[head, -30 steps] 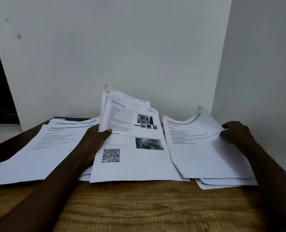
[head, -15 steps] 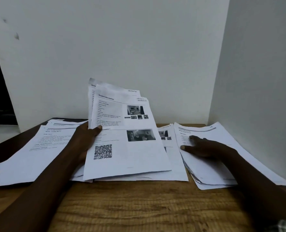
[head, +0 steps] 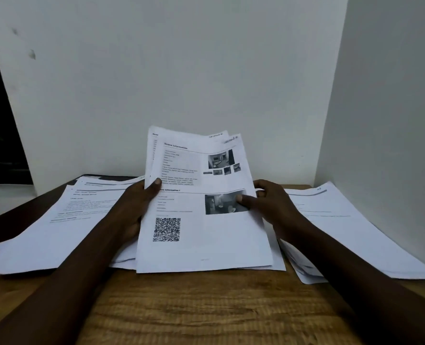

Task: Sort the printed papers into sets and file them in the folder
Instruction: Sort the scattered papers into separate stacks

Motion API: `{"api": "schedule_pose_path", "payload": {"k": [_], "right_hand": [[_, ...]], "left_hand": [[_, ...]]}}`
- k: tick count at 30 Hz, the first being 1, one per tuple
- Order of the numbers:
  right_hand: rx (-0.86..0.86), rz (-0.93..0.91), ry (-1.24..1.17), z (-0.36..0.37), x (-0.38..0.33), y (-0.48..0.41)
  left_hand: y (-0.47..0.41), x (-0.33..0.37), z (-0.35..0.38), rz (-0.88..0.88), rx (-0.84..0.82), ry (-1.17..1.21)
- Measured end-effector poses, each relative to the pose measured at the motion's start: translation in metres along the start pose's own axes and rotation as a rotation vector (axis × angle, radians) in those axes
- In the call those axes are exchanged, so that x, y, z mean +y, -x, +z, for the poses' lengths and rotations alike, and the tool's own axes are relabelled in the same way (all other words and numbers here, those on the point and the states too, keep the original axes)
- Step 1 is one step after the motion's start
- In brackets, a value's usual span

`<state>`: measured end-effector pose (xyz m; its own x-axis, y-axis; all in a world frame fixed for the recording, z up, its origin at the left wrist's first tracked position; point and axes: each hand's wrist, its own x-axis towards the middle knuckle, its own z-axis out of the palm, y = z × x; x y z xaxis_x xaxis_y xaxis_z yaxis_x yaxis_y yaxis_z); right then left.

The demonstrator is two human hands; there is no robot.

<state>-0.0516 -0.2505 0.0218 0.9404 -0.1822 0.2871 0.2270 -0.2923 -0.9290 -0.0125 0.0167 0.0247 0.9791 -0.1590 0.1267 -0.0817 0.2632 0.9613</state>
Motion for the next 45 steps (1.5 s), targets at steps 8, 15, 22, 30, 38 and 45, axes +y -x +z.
{"api": "schedule_pose_path", "payload": {"k": [8, 15, 22, 30, 38, 45], "right_hand": [[0.045, -0.017, 0.156, -0.009, 0.018, -0.013], [0.430, 0.018, 0.377, -0.069, 0.014, -0.015], [0.176, -0.013, 0.499, -0.023, 0.014, -0.006], [0.120, 0.028, 0.608, 0.005, 0.019, 0.002], [0.043, 0.044, 0.038, 0.009, 0.002, 0.000], [0.155, -0.028, 0.035, 0.002, 0.005, -0.004]], "left_hand": [[-0.003, -0.001, -0.004, -0.010, 0.130, -0.055], [-0.005, 0.017, -0.042, -0.035, 0.319, 0.331], [0.001, 0.018, -0.037, -0.050, 0.239, 0.474], [-0.006, 0.007, -0.023, -0.022, 0.138, 0.111], [-0.001, -0.001, 0.000, -0.067, 0.033, 0.023], [0.001, -0.001, -0.001, -0.068, -0.047, 0.024]]}}
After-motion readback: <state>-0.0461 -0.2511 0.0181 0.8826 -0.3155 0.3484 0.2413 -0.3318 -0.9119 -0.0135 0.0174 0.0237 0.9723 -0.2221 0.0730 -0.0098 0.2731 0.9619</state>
